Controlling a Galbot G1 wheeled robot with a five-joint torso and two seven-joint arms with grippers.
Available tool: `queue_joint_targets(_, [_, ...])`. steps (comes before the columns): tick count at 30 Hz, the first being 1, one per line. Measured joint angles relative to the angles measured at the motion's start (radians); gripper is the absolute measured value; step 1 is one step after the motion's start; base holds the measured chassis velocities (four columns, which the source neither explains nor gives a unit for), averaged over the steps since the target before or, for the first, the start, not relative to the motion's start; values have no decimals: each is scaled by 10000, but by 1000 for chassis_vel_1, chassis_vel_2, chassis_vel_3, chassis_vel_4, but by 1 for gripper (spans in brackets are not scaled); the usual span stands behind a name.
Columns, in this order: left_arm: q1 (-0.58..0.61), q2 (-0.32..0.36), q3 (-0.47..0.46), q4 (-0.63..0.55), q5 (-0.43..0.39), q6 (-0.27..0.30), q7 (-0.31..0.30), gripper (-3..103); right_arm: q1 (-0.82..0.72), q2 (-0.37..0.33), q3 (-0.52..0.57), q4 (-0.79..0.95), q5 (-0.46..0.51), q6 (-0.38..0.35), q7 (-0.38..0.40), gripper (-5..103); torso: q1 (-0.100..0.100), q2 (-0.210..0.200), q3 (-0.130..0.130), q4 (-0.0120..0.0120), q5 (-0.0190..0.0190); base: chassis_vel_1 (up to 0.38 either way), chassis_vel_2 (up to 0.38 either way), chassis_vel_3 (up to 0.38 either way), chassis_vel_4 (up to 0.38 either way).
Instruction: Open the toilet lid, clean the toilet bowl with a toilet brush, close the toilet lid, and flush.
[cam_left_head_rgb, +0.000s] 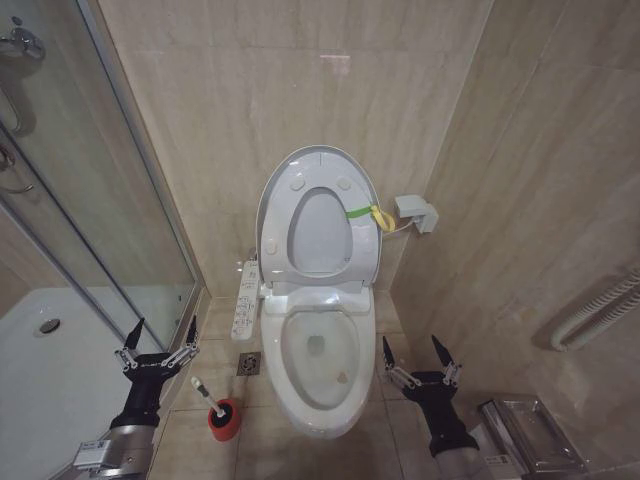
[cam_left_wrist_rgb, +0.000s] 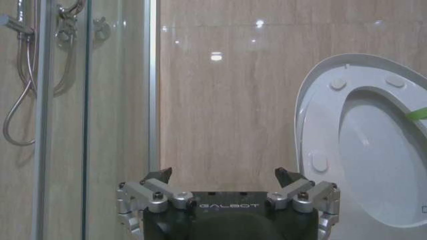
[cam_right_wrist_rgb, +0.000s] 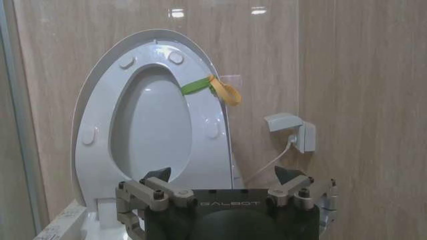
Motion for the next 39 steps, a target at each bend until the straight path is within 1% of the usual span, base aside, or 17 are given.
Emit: queue_joint_targets(39, [0,0,0,0,0,0,0,100,0,0,0,0,0,0,0,100,0,0,0,0,0,0,0,0,0])
